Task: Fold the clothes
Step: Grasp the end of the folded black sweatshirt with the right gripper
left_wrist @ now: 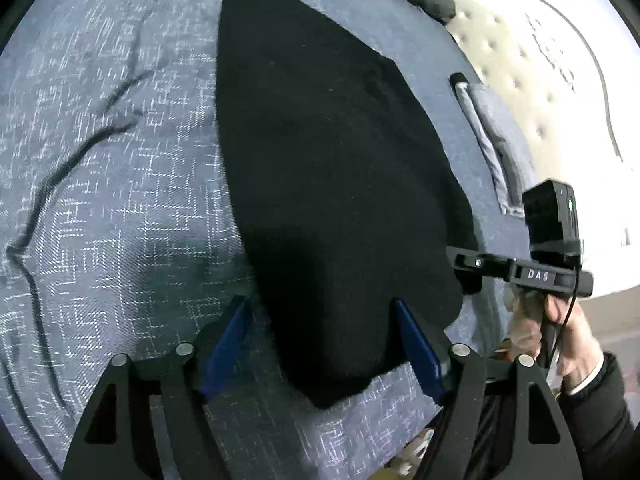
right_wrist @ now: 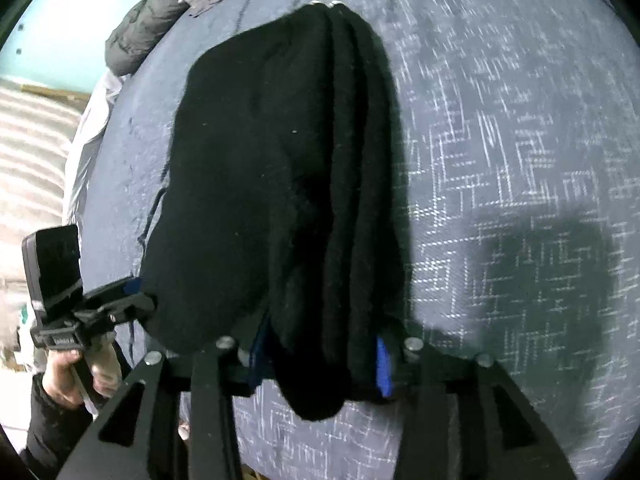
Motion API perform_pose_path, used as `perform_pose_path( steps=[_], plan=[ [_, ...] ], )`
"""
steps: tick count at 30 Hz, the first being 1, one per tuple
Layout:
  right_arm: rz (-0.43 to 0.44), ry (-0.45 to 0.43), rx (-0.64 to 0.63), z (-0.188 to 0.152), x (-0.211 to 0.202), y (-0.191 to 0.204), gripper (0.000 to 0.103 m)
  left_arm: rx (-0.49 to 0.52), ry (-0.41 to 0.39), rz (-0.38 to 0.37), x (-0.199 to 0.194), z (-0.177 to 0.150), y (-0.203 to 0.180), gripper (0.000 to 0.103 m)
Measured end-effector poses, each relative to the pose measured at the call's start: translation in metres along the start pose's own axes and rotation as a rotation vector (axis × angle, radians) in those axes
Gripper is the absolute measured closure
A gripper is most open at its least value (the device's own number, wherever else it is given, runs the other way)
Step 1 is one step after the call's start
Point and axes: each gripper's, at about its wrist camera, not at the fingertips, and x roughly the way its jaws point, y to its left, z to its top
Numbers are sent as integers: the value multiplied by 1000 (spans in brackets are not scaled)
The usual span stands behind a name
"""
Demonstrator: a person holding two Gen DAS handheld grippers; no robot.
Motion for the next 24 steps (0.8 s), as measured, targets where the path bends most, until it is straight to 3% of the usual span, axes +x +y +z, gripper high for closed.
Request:
perform_pose_path(
  steps=[6, 10, 13, 21, 24],
  plan=[
    [27, -5, 5, -4, 0, -5, 59, -42, -1, -33, 1, -3, 9, 22],
    [9, -7, -1, -4, -1, -4, 59, -30, -12, -18, 6, -1, -3, 34],
    [7, -7, -6, -6, -7, -8, 59, -10, -17, 9, 5, -1, -10, 34],
    [31, -9, 14, -11, -17, -28, 58, -59, -17, -78, 16, 1, 7, 30],
    [29, -25, -7, -14, -22, -27, 62, -26, -33, -51, 12, -1, 0, 36]
  ],
)
